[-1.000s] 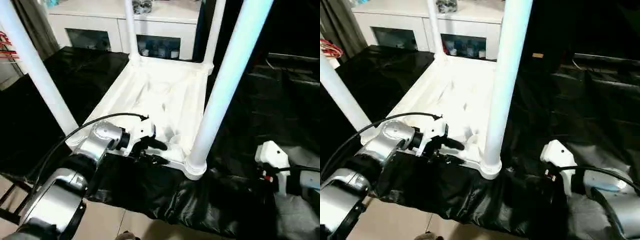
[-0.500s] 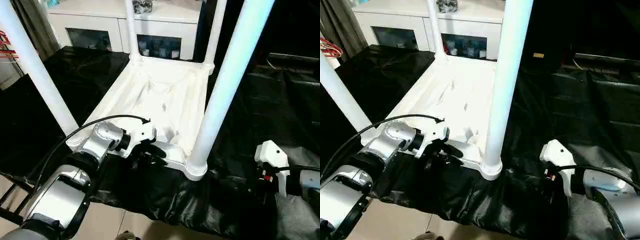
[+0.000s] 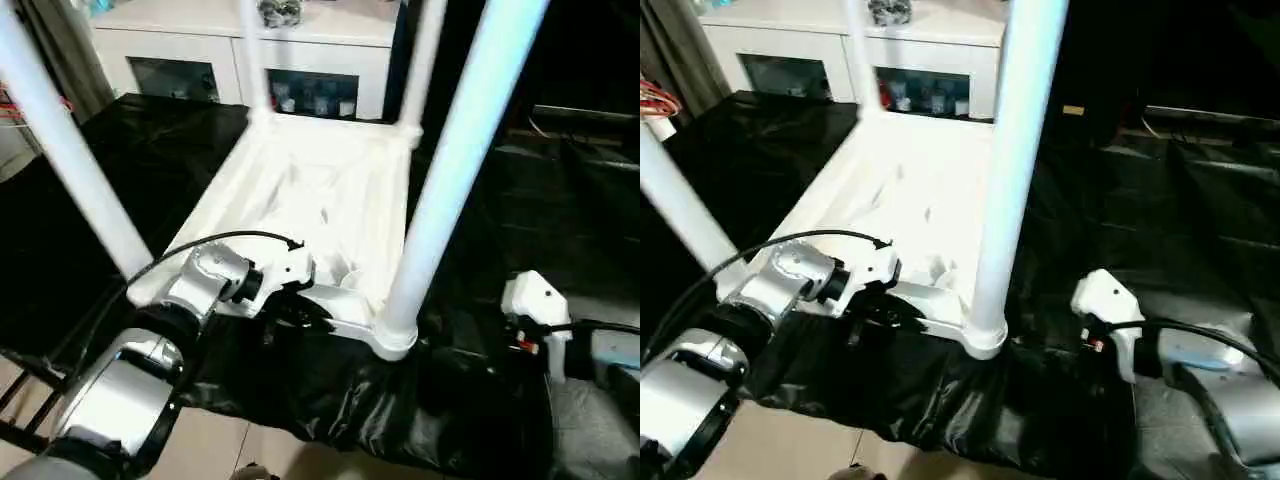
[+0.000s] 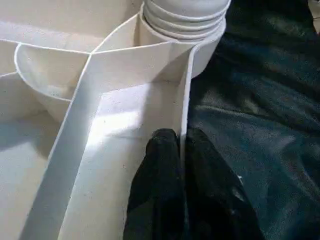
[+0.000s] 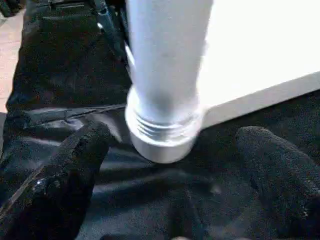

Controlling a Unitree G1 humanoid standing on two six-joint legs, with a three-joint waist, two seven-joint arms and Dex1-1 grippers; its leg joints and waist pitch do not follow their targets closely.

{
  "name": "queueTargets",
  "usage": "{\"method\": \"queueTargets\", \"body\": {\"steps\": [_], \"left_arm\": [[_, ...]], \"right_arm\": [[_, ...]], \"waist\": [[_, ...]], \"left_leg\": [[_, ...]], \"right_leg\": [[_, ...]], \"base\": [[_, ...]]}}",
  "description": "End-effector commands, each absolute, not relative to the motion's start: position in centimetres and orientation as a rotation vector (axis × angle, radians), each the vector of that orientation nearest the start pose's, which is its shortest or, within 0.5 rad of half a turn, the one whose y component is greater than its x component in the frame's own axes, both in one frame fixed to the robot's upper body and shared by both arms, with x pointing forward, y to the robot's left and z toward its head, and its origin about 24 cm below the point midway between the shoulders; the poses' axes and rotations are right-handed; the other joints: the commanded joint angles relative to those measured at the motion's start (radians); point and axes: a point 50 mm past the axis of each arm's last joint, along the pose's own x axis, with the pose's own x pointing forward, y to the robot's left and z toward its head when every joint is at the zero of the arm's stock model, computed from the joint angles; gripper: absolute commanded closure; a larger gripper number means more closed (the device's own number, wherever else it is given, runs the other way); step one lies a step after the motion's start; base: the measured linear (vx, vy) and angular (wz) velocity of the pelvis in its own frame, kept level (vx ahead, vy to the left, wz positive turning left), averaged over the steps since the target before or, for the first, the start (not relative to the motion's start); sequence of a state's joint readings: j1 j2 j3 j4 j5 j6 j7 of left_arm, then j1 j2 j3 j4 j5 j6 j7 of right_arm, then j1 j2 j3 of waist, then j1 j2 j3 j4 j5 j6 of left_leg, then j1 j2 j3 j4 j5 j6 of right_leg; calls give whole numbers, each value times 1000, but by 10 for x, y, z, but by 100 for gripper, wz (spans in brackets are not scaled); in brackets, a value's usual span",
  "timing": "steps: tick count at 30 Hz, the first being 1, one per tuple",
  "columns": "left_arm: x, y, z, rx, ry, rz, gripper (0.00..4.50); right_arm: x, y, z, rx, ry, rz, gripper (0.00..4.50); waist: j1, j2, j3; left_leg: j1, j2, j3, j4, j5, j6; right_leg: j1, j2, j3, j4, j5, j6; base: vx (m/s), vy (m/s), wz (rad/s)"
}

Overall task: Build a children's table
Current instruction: Rotate table base, then rotate leg to tighten

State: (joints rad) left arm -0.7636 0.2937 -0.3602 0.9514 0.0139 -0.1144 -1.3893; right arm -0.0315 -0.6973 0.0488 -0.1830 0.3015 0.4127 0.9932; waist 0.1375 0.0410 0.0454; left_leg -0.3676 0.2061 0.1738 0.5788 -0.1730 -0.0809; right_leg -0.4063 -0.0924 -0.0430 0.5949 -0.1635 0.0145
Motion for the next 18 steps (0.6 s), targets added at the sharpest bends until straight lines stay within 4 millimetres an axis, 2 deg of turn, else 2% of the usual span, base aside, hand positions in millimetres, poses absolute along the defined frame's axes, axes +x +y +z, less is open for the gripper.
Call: {"method": "queueTargets", "body": {"steps": [1,3,5,6,7,9,11,14,18], "left_arm": [[317,118,33,311,503,-1488,449],[314,115,28,326,493,-1444,449],[310,112,26,334,479,-1430,449],[307,109,28,314,454,-1436,449],[306,109,28,312,452,-1436,449],[304,107,30,304,424,-1445,449],[299,105,33,322,384,-1450,449],[295,105,35,326,370,-1445,449],[291,105,37,312,378,-1452,450]], "right_arm": [[242,-202,75,-293,374,971,0],[250,-196,71,-298,361,938,0],[254,-192,68,-303,367,936,0],[257,-188,66,-300,367,948,0],[257,-188,66,-299,367,949,0],[259,-185,65,-299,368,955,0],[265,-181,62,-311,369,967,0],[268,-178,59,-312,379,988,0],[274,-177,56,-311,383,991,37]], "waist": [[4,-25,-63],[-5,-30,-61],[-9,-27,-59],[-11,-33,-58],[-11,-29,-60],[-16,-29,-58],[-21,-34,-60],[-25,-31,-61],[-28,-29,-63]], "left_leg": [[1,16,-1,-62,-216,50],[-1,15,-1,-66,-229,39],[8,15,1,-66,-253,34],[4,14,1,-67,-249,39],[2,16,-1,-68,-242,38],[1,13,1,-68,-245,41],[-1,14,0,-68,-242,42],[2,15,2,-67,-240,46],[2,14,3,-66,-223,50]], "right_leg": [[55,-48,23,-63,-244,-224],[52,-48,20,-66,-290,-215],[46,-47,24,-77,-370,-183],[47,-46,25,-77,-376,-175],[50,-48,24,-72,-365,-177],[46,-44,24,-76,-369,-167],[47,-45,23,-74,-361,-167],[44,-42,25,-72,-344,-171],[44,-40,24,-67,-287,-188]], "base": [[0,0,0],[0,0,0],[0,0,0],[0,0,0],[0,0,0],[0,0,0],[0,0,0],[0,0,0],[0,0,0]]}}
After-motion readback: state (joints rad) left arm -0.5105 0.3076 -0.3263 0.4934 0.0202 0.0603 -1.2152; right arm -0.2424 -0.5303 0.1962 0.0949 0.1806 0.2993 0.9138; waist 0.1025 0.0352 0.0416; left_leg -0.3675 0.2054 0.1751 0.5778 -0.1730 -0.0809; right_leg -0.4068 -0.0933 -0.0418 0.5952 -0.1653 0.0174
